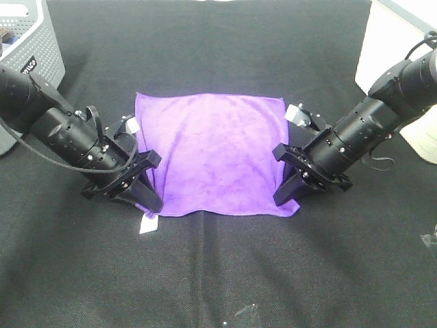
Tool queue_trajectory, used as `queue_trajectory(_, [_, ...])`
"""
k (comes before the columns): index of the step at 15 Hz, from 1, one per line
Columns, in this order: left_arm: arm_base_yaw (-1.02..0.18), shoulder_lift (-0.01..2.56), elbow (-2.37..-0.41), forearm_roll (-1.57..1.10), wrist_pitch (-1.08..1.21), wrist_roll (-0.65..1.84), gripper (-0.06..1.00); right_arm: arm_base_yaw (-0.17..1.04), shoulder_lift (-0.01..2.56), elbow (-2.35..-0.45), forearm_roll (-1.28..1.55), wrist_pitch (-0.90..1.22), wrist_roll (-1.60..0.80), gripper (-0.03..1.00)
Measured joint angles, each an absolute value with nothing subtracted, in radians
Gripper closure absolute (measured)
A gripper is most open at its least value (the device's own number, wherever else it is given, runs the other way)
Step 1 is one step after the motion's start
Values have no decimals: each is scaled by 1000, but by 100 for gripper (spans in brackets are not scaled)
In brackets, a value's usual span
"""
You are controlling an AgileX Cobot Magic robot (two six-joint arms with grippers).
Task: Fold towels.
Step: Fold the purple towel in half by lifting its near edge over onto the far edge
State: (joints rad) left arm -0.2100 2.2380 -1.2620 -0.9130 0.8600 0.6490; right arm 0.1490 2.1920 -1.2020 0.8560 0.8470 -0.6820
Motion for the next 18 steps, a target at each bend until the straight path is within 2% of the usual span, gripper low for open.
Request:
queue_trajectory(4, [-215,2113,-1136,-786,828,648,94,155,2092,-1132,792,935,-617,96])
queue_trajectory(8, [-214,1897,-971,-791,810,648,94,160,1935,-973,808,987,-598,96])
queue_trajectory(10, [-214,1842,-953,-815,787,648,94,160,1882,-966,811,973,-598,96])
queue_trajectory(17, [-214,1934,-1149,-871,696,649,94,159,1997,-1219,798,878,-574,96])
queue_trajectory(18, [-214,2027,-1280,-872,687,649,94,159,2107,-1384,762,881,-522,96])
